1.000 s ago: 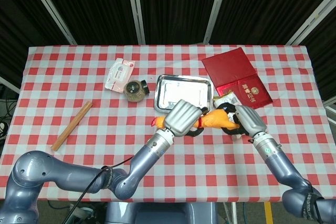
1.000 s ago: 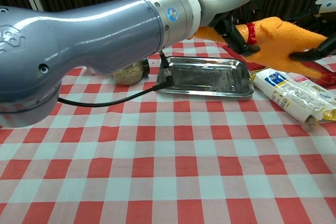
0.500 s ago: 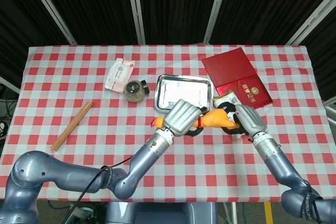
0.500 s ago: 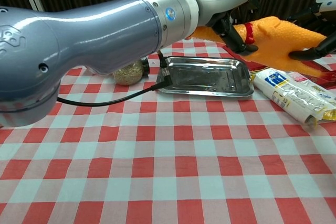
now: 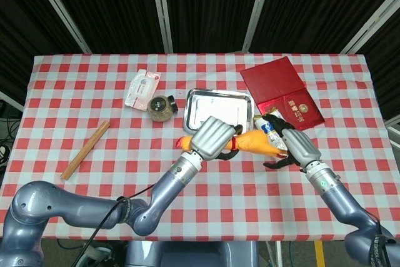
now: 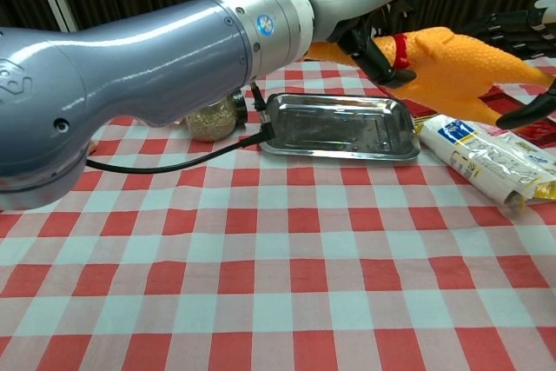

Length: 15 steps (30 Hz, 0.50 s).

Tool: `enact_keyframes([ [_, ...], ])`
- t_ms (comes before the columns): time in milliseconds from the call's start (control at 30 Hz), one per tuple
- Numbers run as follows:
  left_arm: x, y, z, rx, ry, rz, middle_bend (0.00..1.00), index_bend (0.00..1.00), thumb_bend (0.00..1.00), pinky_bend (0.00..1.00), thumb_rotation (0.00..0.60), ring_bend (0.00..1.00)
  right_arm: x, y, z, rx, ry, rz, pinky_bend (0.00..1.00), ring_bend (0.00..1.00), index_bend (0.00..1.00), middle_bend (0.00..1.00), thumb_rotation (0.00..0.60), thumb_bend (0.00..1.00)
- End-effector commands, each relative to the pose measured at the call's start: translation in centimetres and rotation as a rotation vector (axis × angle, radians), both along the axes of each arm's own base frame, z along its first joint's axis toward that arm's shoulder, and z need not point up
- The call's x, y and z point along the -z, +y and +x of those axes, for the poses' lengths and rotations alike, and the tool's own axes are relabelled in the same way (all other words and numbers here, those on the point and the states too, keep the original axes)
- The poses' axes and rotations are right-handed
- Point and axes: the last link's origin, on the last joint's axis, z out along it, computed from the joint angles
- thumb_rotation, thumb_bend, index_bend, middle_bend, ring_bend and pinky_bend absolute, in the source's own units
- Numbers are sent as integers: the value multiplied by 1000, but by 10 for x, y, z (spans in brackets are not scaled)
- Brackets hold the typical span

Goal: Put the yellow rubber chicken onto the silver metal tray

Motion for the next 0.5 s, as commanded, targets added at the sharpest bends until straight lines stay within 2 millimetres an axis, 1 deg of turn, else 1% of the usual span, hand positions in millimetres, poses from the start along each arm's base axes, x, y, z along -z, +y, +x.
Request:
enact_keyframes([
  [33,-2,1,-3,-5,-10,0,777,696,683,773,600,669,-2,1,-2,-1,3,-10,86,0,0,0,600,115],
  [167,-5,3,-9,-18,-33,2,775,696,683,773,600,668,-9,1,-8,9,3,-44,87,0,0,0,600,114],
  [333,-8,10,-32,-51,-81,-8,771,691,677,772,600,666,-26,3,-31,63,0,-134,86,0,0,0,600,115],
  [500,-1,27,-57,-98,-96,-10,770,690,676,772,600,666,-40,6,-49,113,-31,-180,87,0,0,0,600,115],
])
